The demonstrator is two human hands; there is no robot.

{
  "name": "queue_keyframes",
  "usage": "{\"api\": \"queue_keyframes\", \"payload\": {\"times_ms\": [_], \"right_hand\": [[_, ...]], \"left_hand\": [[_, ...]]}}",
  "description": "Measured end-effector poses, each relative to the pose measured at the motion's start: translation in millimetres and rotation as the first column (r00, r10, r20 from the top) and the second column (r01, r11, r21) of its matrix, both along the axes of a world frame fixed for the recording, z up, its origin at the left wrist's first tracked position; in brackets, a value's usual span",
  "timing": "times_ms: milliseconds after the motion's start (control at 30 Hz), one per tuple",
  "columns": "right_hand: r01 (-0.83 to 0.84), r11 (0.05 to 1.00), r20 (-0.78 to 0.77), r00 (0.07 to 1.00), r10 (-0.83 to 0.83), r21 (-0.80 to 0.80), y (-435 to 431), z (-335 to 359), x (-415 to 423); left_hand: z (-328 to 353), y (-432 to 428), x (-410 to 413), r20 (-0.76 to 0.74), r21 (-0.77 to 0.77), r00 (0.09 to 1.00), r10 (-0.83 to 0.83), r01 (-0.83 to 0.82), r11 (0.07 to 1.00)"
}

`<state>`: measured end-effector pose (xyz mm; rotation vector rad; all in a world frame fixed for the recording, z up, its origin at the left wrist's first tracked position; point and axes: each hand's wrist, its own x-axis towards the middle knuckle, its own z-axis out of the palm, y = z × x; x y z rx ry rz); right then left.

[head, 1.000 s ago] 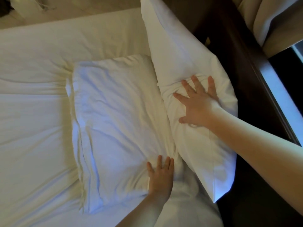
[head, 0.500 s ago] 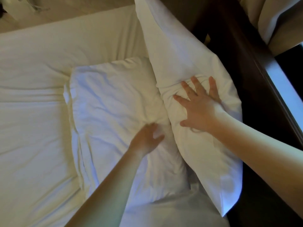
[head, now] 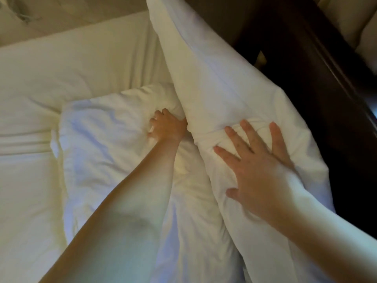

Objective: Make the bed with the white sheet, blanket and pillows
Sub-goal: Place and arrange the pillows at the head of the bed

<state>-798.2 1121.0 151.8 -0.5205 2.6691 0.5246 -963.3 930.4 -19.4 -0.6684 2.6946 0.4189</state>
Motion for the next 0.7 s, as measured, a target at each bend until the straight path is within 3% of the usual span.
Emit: {"api": "queue_keyframes", "payload": {"times_ms": [67,167,233,367,433,600,700], "right_hand": [[0.010,1.000,0.016,1.000,-0.010,-0.005,-1,1,1],[0.028,0.999,0.046,0.999,-0.027,-0.024,-2,4,-1],[0.028,1.000,0.069,0.997,-0.027,-0.010,-3,4,-3],[0.023,1.000,0.079,0.997,-0.022,-0.015,-5,1,-3],[0.025,0.999,0.069,0.997,-0.023,-0.021,-5,1,-2],[0.034,0.999,0.059,0.998,-0.032,-0.035,-6,5,-2],[0.019,0.999,0.052,0.998,-0.017,-0.039,-6,6,-2]], "left_hand": [[-10,5,-11,0.093,-0.027,0.995,0.021,-0.019,0.999],[-26,4,-13,0.088,-0.099,0.996,-0.010,0.019,0.995],[-37,-2,-15,0.019,-0.106,0.997,-0.072,0.074,0.992],[-28,-10,-17,-0.201,0.111,0.979,-0.036,0.059,0.992],[-17,-7,-21,-0.261,0.140,0.964,-0.054,0.093,0.986],[-46,-13,-29,-0.043,0.154,0.944,-0.327,0.330,0.931],[-51,-20,2,-0.020,0.040,0.956,-0.292,0.293,0.955]]}}
